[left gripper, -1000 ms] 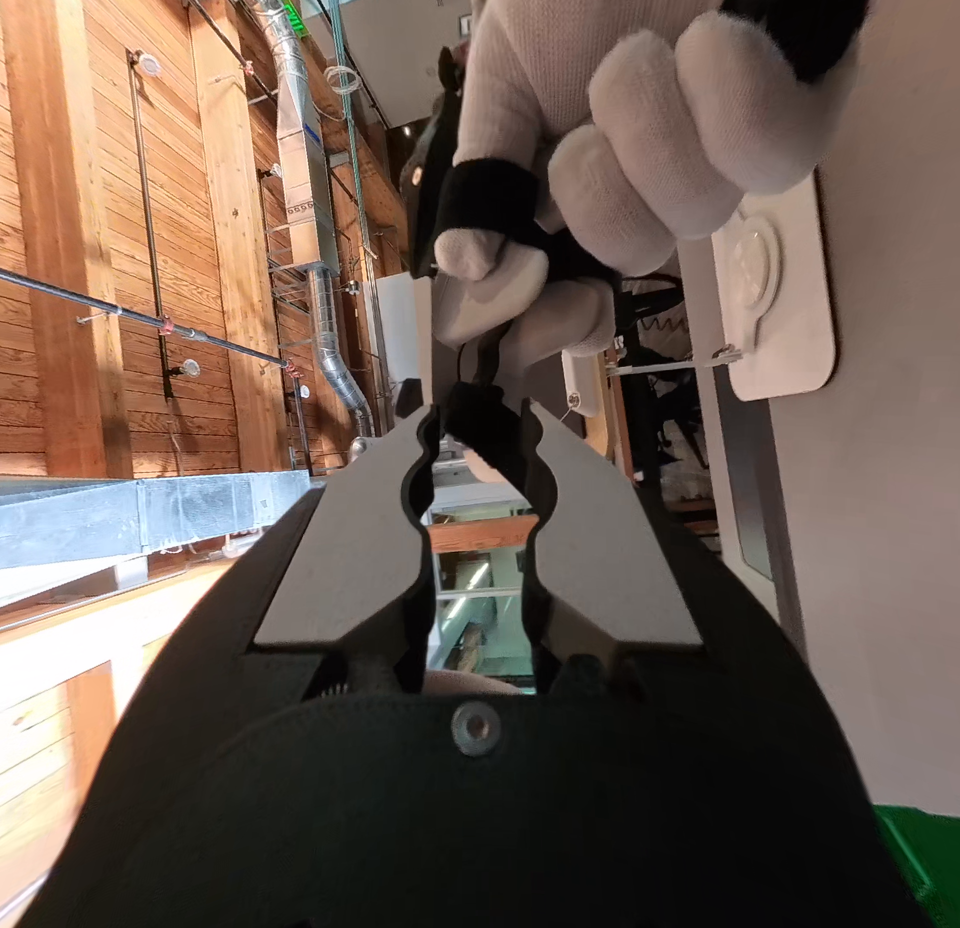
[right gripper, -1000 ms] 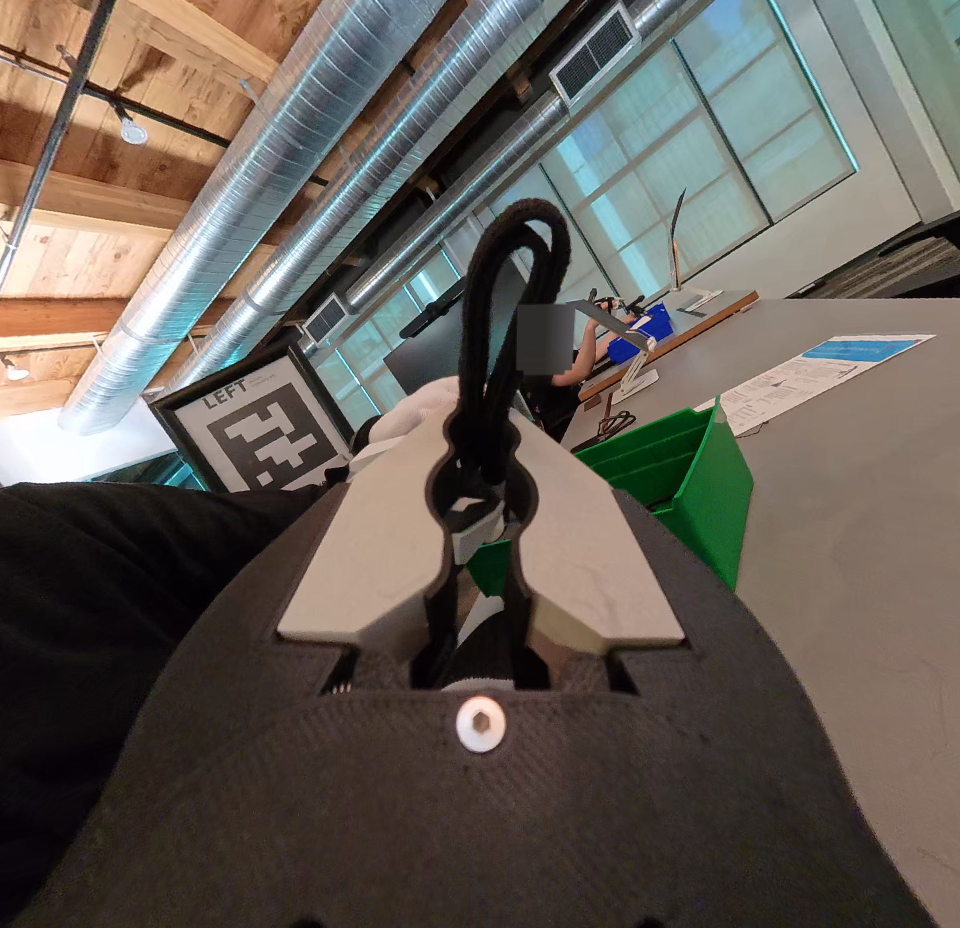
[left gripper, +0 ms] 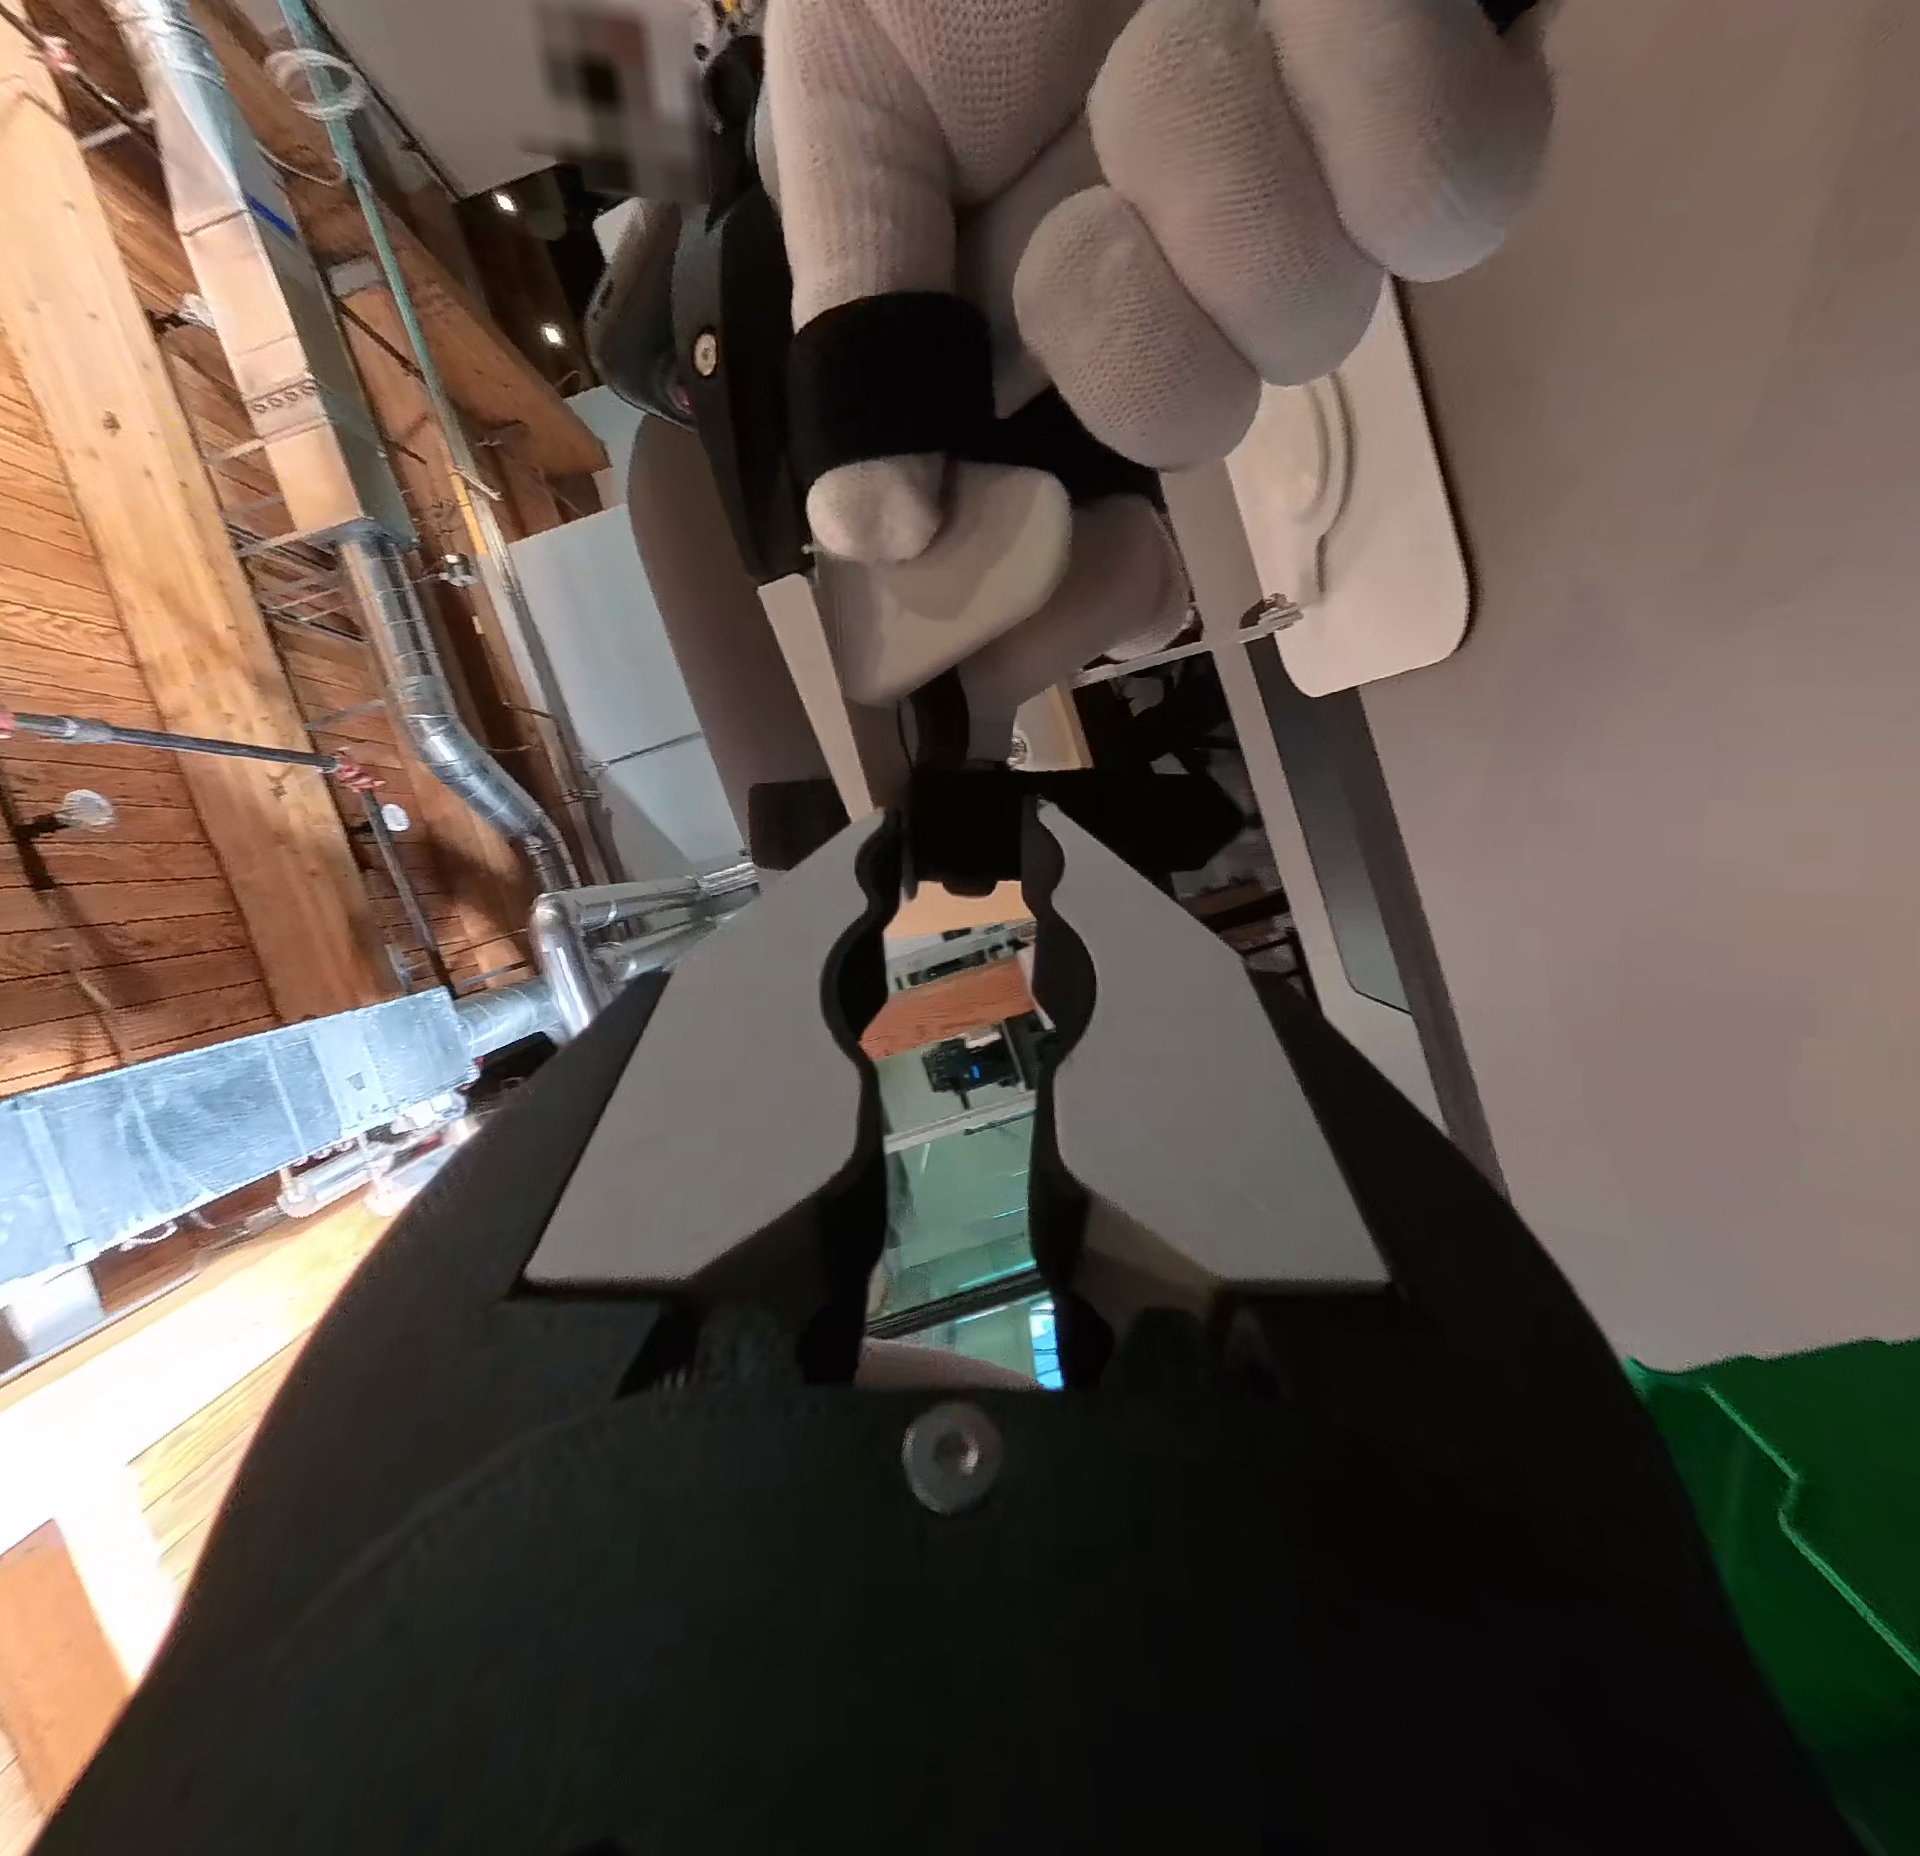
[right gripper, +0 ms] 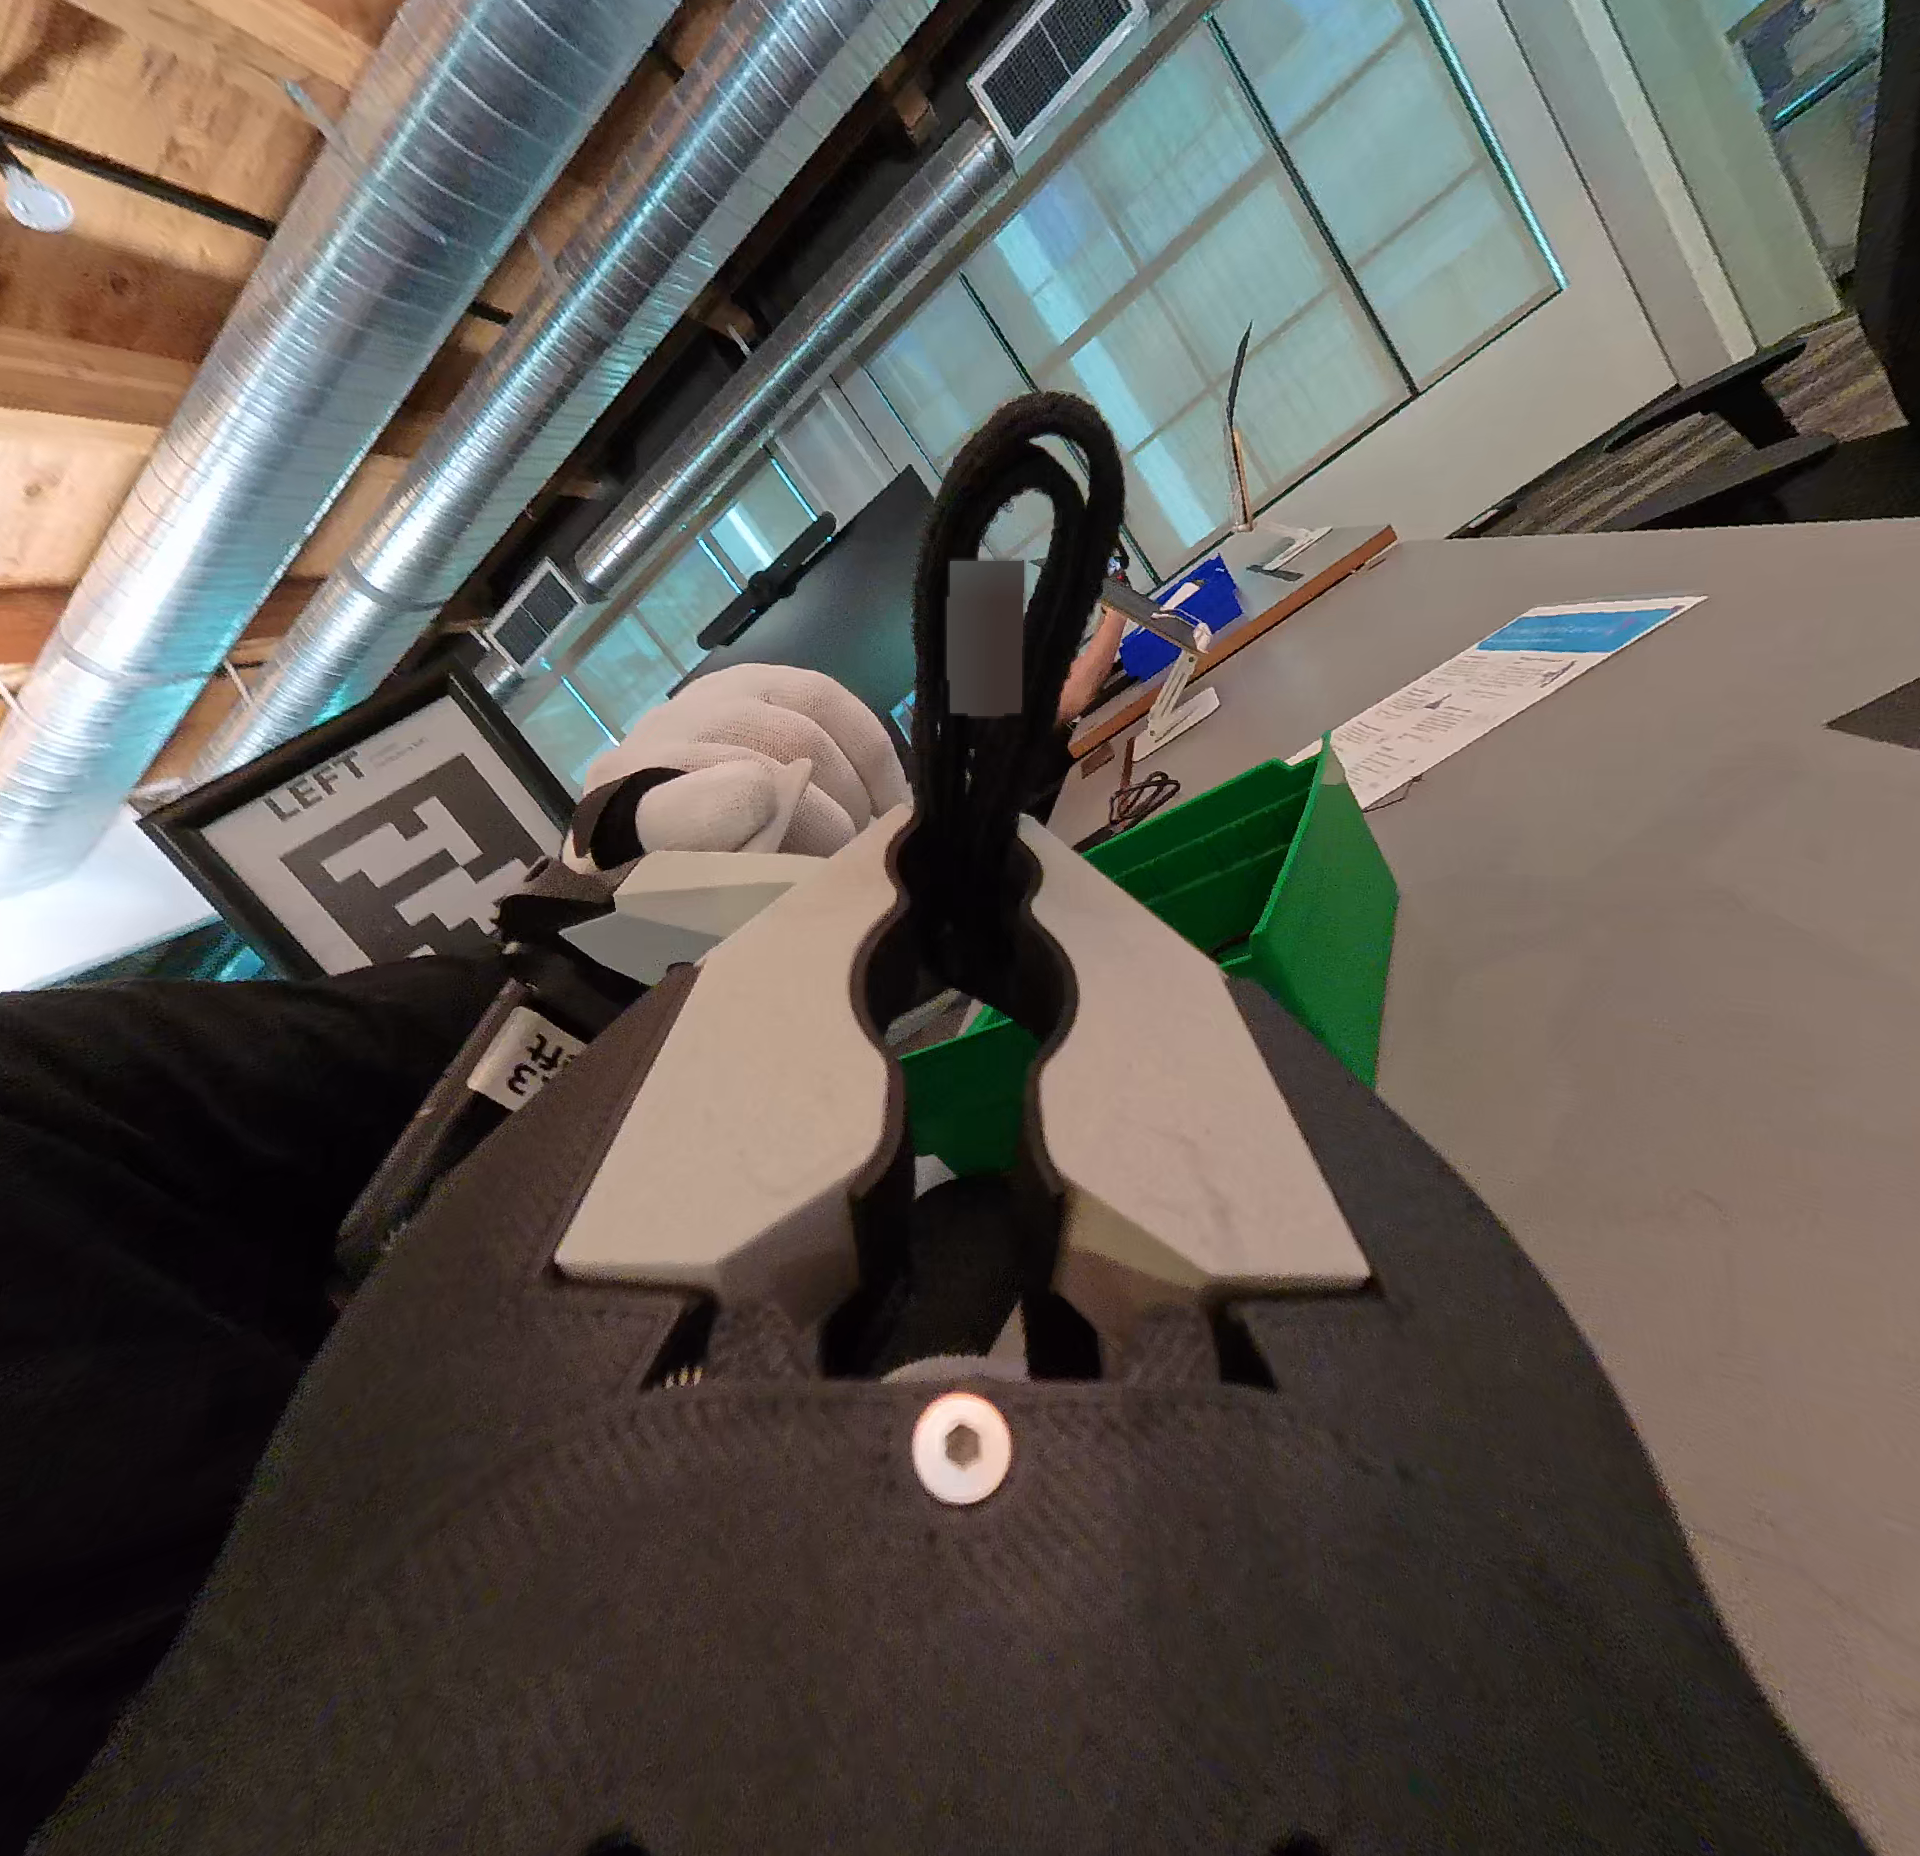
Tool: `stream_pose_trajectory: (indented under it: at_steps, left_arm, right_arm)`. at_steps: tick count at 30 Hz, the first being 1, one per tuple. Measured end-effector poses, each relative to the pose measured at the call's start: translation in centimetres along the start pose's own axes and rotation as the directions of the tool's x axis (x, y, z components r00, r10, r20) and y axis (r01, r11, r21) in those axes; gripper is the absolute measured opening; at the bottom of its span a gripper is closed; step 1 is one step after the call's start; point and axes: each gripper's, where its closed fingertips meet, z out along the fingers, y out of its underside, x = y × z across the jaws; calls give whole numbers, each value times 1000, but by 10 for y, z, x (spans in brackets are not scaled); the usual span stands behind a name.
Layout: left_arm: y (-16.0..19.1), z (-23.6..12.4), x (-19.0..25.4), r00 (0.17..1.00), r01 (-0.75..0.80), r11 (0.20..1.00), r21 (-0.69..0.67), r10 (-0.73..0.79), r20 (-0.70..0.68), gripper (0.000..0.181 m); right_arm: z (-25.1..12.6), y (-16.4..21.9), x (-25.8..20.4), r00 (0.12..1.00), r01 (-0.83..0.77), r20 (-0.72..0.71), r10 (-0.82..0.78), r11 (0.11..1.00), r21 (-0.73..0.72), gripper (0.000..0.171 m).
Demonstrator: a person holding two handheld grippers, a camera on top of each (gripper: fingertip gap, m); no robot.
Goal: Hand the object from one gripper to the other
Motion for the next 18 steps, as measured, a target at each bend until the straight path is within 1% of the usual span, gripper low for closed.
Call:
stream_pose_trajectory:
  at_steps: [1,2,6,9,13,18]
  left_arm:
    - [0,0,-3,1000,-7,1000,1,7,26,21]
    - [0,1,-7,997,-13,1000,-1,13,69,27]
    - [-1,1,-15,980,-42,999,0,42,193,28]
    - [0,3,-19,966,-41,999,-14,44,253,28]
    - [0,6,-19,957,-57,998,-10,57,284,20]
    - [0,9,-23,954,-37,999,-22,42,298,19]
  right_arm:
    - [0,-1,-1,1000,-12,6,12,1000,11,9]
    - [-1,-3,-2,1000,-23,12,22,999,24,9]
    - [-2,-9,-6,998,-51,31,49,997,56,9]
    - [-2,-14,-10,997,-72,48,68,993,88,9]
    - [-4,-18,-12,994,-95,62,88,989,111,9]
    - [-4,-20,-16,991,-116,78,107,986,122,9]
